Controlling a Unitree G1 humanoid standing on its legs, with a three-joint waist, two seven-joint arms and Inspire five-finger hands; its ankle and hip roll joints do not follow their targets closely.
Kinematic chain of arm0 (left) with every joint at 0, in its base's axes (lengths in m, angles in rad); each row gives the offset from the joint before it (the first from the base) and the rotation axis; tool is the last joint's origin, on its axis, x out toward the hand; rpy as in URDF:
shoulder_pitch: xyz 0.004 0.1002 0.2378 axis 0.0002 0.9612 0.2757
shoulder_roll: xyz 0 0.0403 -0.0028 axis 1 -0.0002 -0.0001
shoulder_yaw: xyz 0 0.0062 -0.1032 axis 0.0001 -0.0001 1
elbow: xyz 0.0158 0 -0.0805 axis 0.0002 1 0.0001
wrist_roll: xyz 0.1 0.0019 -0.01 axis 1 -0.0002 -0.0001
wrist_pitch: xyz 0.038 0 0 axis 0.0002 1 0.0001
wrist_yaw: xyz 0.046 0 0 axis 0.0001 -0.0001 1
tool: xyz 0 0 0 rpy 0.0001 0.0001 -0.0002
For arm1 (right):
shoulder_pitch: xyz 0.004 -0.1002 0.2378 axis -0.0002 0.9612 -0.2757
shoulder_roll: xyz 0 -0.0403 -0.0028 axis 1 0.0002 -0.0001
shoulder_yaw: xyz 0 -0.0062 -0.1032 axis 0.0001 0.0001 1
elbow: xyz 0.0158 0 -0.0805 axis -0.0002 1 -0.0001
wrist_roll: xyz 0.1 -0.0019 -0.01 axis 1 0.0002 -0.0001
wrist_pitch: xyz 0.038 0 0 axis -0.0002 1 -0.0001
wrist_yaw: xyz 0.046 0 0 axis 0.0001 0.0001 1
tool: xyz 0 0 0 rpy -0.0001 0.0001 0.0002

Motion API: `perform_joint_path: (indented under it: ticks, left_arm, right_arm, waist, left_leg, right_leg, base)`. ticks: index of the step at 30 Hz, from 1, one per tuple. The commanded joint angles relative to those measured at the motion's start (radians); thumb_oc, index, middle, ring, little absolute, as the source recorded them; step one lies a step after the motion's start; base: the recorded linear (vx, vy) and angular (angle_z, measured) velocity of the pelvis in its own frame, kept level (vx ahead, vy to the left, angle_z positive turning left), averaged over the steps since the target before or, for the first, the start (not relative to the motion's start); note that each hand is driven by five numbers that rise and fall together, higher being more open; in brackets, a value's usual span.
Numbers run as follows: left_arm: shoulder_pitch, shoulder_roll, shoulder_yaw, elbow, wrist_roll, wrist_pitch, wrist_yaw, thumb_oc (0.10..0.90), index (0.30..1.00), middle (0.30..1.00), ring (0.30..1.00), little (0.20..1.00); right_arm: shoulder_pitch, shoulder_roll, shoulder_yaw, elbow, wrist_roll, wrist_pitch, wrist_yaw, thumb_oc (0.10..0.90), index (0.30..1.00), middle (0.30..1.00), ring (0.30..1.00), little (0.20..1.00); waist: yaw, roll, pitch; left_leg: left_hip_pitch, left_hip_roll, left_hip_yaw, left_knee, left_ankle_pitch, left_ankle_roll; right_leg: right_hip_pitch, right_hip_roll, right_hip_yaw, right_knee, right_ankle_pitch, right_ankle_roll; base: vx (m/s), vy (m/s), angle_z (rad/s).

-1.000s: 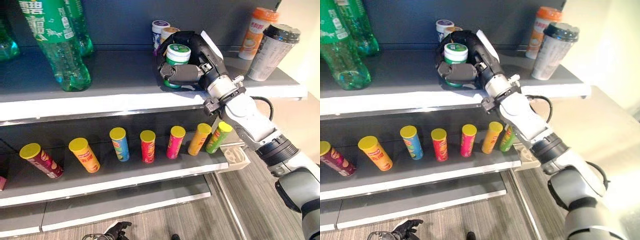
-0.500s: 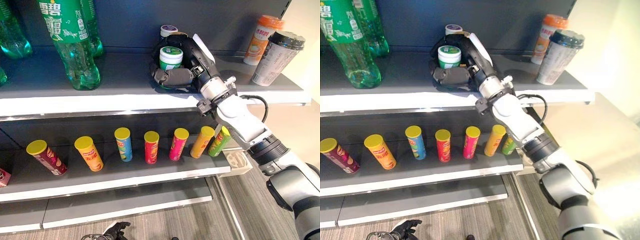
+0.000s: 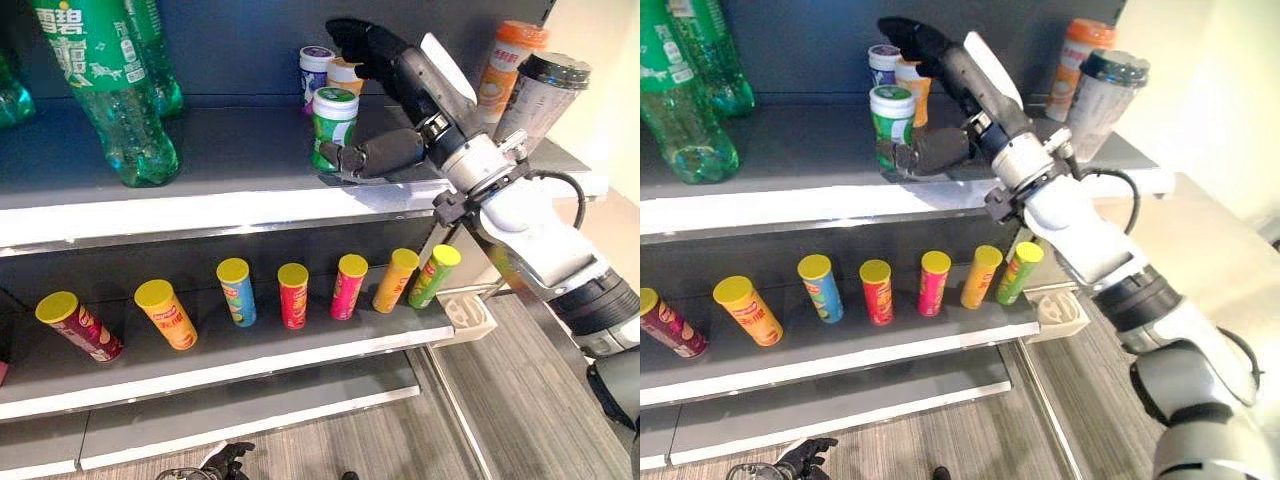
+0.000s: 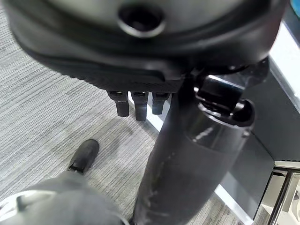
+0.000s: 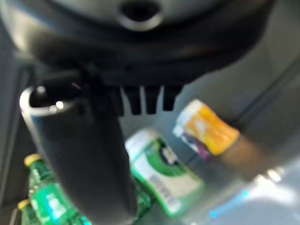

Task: Put the goods on the table back onto the shelves and tidy them up.

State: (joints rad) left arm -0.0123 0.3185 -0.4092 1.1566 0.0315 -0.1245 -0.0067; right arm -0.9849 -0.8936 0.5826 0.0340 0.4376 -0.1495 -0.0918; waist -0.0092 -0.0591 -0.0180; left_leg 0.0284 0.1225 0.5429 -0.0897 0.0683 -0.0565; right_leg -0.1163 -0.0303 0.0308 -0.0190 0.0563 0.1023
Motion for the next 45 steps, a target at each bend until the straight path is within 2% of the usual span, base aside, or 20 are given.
perform_joint_path:
  ticks: [1,5,13,19,23,24,26,29,36,45]
  left_arm:
    - [-0.032,0.031,0.025,-0.005,0.002,-0.028,0.017,0.8,0.9,0.9,0.9,0.9]
    - [-0.02,0.023,0.042,-0.003,0.004,-0.026,0.022,0.8,0.9,0.9,0.9,0.9]
    - [-0.017,0.02,0.039,-0.007,0.005,-0.029,0.018,0.8,0.9,0.9,0.9,0.9]
    - [-0.011,0.026,0.025,-0.02,0.009,-0.029,0.011,0.8,0.9,0.9,0.9,0.9]
    - [0.006,0.03,0.028,-0.02,0.002,-0.025,0.011,0.8,0.9,0.9,0.9,0.9]
    - [0.003,0.032,0.027,-0.019,0.0,-0.023,0.009,0.8,0.9,0.9,0.9,0.9]
    - [0.002,0.034,0.023,-0.019,0.0,-0.023,0.008,0.8,0.9,0.9,0.9,0.9]
    - [-0.006,0.039,0.007,-0.021,-0.011,-0.024,0.011,0.8,0.9,0.9,0.9,0.9]
    - [-0.002,0.048,0.013,-0.016,-0.02,-0.024,0.009,0.8,0.9,0.9,0.9,0.9]
    - [-0.002,0.053,0.003,-0.026,-0.032,-0.031,0.0,0.8,0.9,0.9,0.9,0.9]
  right_arm:
    - [-0.088,0.014,-0.131,-0.007,0.049,-0.114,-0.037,0.8,0.9,0.9,0.9,0.9]
    - [-0.044,-0.048,-0.164,-0.107,0.077,-0.144,-0.025,0.8,0.9,0.9,0.9,0.9]
    - [-0.023,-0.106,-0.162,-0.123,0.102,-0.139,-0.004,0.8,0.9,0.9,0.9,0.9]
    - [0.009,-0.113,-0.104,-0.041,0.19,-0.104,0.042,0.8,0.9,0.9,0.9,0.9]
    - [-0.018,-0.147,-0.074,0.029,0.25,-0.084,0.045,0.8,0.9,0.9,0.9,0.9]
    - [-0.053,-0.156,-0.039,0.089,0.269,-0.065,0.045,0.8,0.9,0.9,0.9,0.9]
    - [-0.069,-0.155,-0.026,0.108,0.277,-0.058,0.044,0.8,0.9,0.9,0.9,0.9]
    - [-0.178,-0.136,0.023,0.211,0.287,-0.045,0.02,0.8,0.9,0.9,0.9,0.9]
    - [-0.196,-0.117,0.024,0.245,0.289,-0.036,0.021,0.8,0.9,0.9,0.9,0.9]
    - [-0.257,-0.073,0.08,0.346,0.343,-0.013,0.049,0.8,0.9,0.9,0.9,0.9]
  waist:
    - [0.025,-0.055,-0.01]
    - [0.021,-0.054,-0.013]
    - [0.019,-0.059,-0.014]
    - [0.029,-0.066,-0.015]
    - [0.034,-0.068,-0.014]
    - [0.034,-0.069,-0.012]
    - [0.035,-0.068,-0.01]
    - [0.035,-0.067,-0.01]
    - [0.037,-0.065,-0.014]
    - [0.052,-0.065,-0.011]
  left_leg:
    - [0.121,-0.016,-0.04,0.002,-0.141,-0.038]
    - [0.127,-0.013,-0.039,0.002,-0.147,-0.038]
    - [0.128,-0.013,-0.044,0.002,-0.149,-0.038]
    - [0.123,-0.015,-0.046,0.002,-0.141,-0.04]
    - [0.116,-0.014,-0.051,0.002,-0.136,-0.043]
    - [0.117,-0.013,-0.053,0.002,-0.135,-0.045]
    - [0.12,-0.012,-0.055,0.002,-0.139,-0.045]
    - [0.121,-0.01,-0.056,0.002,-0.136,-0.046]
    - [0.113,-0.008,-0.06,0.002,-0.13,-0.048]
    - [0.109,-0.007,-0.073,0.002,-0.125,-0.052]
  right_leg:
    - [0.025,-0.007,0.006,-0.02,0.07,0.06]
    - [0.034,-0.005,0.0,-0.018,0.062,0.062]
    - [0.036,-0.004,-0.004,-0.014,0.06,0.064]
    - [0.034,-0.004,-0.008,-0.013,0.057,0.06]
    - [0.03,-0.005,-0.011,-0.014,0.055,0.058]
    - [0.031,-0.005,-0.013,-0.015,0.054,0.057]
    - [0.036,-0.004,-0.015,-0.015,0.051,0.057]
    - [0.037,-0.002,-0.016,-0.015,0.052,0.056]
    - [0.031,-0.004,-0.019,-0.014,0.054,0.051]
    - [0.036,-0.003,-0.033,-0.013,0.047,0.047]
  base:
    - [0.0,0.0,0.0]
    - [0.0,-0.007,-0.02]
    - [0.0,-0.002,0.01]
    - [0.0,0.0,0.0]
    - [0.0,-0.007,0.01]
    - [0.01,-0.024,0.04]
    - [0.01,-0.004,0.02]
    - [0.01,-0.014,-0.03]
    - [0.0,-0.002,-0.01]
    - [0.02,-0.012,0.05]
